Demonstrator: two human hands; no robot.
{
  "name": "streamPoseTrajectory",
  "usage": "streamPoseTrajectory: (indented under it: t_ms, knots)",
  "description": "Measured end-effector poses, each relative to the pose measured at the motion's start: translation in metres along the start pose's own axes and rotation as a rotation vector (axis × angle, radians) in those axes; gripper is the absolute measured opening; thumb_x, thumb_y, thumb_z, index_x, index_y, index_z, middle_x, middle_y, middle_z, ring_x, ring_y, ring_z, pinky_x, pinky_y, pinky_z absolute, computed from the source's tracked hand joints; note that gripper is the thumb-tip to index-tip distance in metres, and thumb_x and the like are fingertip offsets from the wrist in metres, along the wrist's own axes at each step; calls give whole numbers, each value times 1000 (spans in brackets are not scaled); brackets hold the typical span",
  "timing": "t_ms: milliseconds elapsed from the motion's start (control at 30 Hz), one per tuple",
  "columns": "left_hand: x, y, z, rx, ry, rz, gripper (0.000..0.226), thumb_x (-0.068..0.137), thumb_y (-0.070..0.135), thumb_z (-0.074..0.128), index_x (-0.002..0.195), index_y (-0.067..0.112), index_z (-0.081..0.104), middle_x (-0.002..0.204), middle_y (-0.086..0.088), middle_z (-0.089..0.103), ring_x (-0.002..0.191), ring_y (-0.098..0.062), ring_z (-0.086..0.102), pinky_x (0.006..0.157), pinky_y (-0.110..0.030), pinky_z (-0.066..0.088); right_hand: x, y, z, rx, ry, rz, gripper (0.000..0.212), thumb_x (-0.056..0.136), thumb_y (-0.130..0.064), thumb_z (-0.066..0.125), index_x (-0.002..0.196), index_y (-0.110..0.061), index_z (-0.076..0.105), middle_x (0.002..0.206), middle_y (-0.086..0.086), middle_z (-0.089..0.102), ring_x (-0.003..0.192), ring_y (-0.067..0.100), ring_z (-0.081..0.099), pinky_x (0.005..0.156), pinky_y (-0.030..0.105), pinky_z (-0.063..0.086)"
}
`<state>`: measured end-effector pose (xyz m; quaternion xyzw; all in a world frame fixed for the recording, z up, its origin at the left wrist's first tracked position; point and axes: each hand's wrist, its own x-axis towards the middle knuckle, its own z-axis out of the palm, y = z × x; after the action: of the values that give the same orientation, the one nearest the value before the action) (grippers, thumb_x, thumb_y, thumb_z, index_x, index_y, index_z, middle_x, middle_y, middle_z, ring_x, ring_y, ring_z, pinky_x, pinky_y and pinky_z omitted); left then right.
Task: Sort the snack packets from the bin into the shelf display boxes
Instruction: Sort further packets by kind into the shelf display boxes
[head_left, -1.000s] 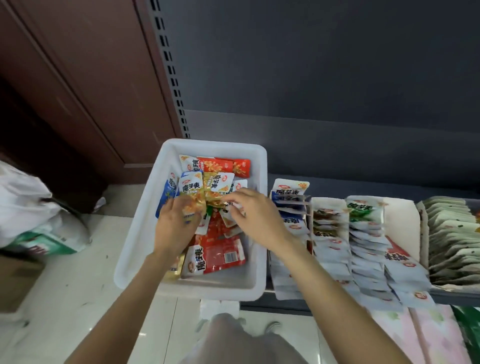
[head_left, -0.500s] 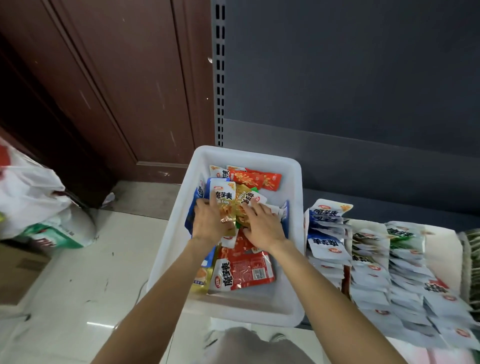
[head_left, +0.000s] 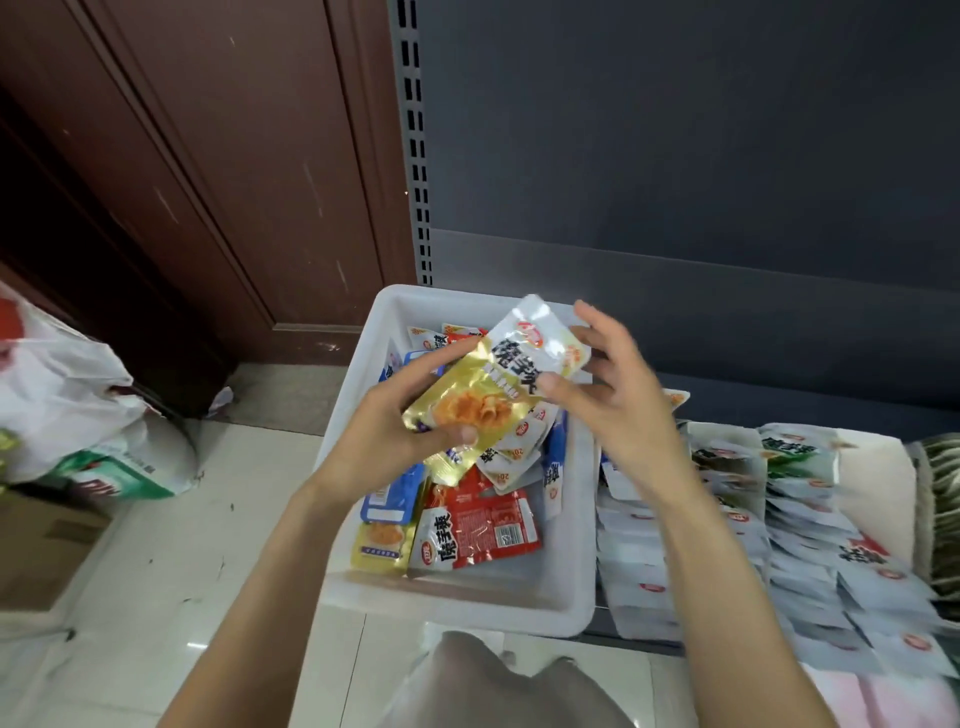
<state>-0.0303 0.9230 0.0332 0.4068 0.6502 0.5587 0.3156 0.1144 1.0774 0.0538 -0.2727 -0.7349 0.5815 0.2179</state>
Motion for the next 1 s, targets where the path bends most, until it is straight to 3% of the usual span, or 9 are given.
streamPoseTrajectory:
  t_ms: [133, 200, 333, 400, 533, 667, 800, 900, 1000]
  knots:
    - [8, 31, 37, 225, -164, 126, 70, 77, 11, 76, 130, 44, 45, 120, 25, 58, 111, 3, 56, 91, -20, 49, -32, -5, -56, 102, 24, -30, 20, 81, -13, 65, 100, -19, 63, 86, -8, 72, 66, 2, 62, 51, 18, 48]
    - [12, 43, 67, 330, -134, 233, 68, 79, 14, 75, 129, 47, 44, 108, 23, 63, 102, 3, 58, 85, -10, 46, -55, 4, -80, 183, 127, -39, 14, 84, -10, 61, 96, -15, 62, 86, -8, 72, 71, 3, 64, 52, 18, 50]
    - [23, 53, 125, 341, 195, 426, 43, 85, 14, 68, 125, 23, 55, 103, 14, 64, 92, -4, 59, 80, -15, 48, -97, 27, -127, 340, 497, -99, 11, 77, -28, 64, 87, -32, 65, 89, -10, 69, 84, 9, 64, 65, 23, 56]
    - [28, 55, 154, 332, 141, 396, 33, 87, 13, 64, 118, 19, 59, 101, 11, 65, 92, -3, 59, 80, -17, 48, -113, 38, -152, 360, 712, -123, 10, 84, -22, 63, 87, -32, 64, 90, -10, 67, 83, 10, 63, 71, 25, 56]
    - [38, 43, 213, 710, -125, 436, 42, 91, 23, 56, 132, 19, 50, 126, 0, 56, 118, -16, 48, 102, -30, 37, -123, 50, -185, 328, 922, -111, 17, 93, -12, 58, 92, -28, 62, 83, -14, 66, 77, 2, 62, 71, 20, 54]
    - [44, 21, 261, 1082, -286, 302, 63, 92, 27, 52, 146, 7, 25, 143, -11, 38, 132, -27, 35, 109, -34, 29, -108, 57, -205, 175, 870, -147, 13, 94, -12, 57, 95, -21, 66, 83, -15, 68, 82, 2, 64, 71, 18, 54]
    - [49, 6, 271, 1258, -200, 314, 54, 73, 31, 72, 118, 6, 57, 104, -9, 60, 96, -26, 56, 84, -34, 48, -84, 67, -210, -3, 729, -183, 17, 93, -11, 57, 107, -16, 66, 90, -15, 68, 83, 2, 65, 72, 21, 55]
    - [44, -2, 269, 1271, -301, 301, 47, 86, 9, 54, 132, 7, 43, 120, -11, 51, 110, -27, 46, 87, -35, 45, -70, 78, -208, -252, 583, -253, 18, 94, -16, 59, 106, -25, 68, 95, -15, 70, 87, 5, 66, 76, 28, 55]
    - [38, -9, 265, 1246, -270, 361, 54, 74, -5, 64, 125, 11, 53, 115, -10, 57, 102, -24, 57, 69, -31, 56, -61, 83, -201, -532, 363, -341, 19, 94, -18, 59, 109, -17, 70, 103, -7, 71, 92, 6, 66, 77, 18, 50]
